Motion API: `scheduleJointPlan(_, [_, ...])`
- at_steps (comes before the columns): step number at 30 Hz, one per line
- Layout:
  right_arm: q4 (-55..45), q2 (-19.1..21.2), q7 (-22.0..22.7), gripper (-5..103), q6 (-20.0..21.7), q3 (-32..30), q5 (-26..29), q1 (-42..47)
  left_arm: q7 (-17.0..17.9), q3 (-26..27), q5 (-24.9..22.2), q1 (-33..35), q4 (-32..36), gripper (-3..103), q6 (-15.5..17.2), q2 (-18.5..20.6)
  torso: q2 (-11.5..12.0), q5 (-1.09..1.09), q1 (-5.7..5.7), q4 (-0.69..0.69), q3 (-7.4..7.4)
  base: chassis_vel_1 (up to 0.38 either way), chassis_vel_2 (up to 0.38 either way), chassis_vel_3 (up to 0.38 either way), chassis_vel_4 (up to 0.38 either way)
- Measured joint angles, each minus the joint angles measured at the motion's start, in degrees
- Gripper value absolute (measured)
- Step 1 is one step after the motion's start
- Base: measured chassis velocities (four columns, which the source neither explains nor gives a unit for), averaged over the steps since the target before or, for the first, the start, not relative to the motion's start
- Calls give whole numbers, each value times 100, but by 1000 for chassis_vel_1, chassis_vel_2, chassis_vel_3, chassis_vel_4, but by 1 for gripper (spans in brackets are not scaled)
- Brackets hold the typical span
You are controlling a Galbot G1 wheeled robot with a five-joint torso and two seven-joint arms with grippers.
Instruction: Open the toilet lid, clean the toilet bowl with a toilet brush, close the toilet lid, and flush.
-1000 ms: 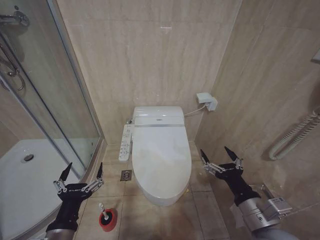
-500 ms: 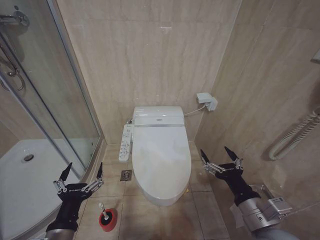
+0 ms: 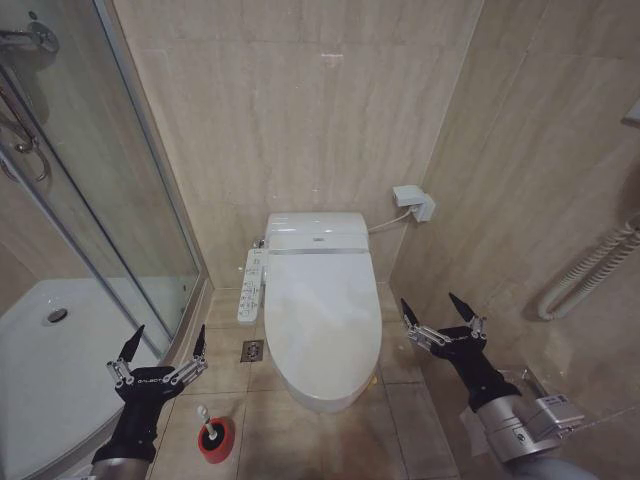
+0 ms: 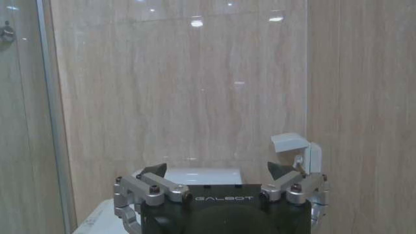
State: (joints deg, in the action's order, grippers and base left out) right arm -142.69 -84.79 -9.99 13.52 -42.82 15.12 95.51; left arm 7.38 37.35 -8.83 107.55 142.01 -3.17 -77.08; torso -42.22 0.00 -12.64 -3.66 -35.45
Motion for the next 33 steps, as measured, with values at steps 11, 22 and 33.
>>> scheduleJointPlan(11, [0, 0, 0, 100, 0, 0, 0, 0, -345, 514, -332, -559, 104, 100, 1161, -372, 0, 0, 0, 0, 0, 0, 0, 0, 0])
scheduleJointPlan(22, [0, 0, 0, 100, 0, 0, 0, 0, -886, 1187, -308, -912, 125, 100, 1432, -676, 1, 1, 0, 0, 0, 0, 0, 0, 0])
scheduleJointPlan(33, [0, 0, 0, 100, 0, 0, 0, 0, -916, 994, -623, -1237, -571, 100, 1232, -391, 1, 0, 0, 0, 0, 0, 0, 0, 0])
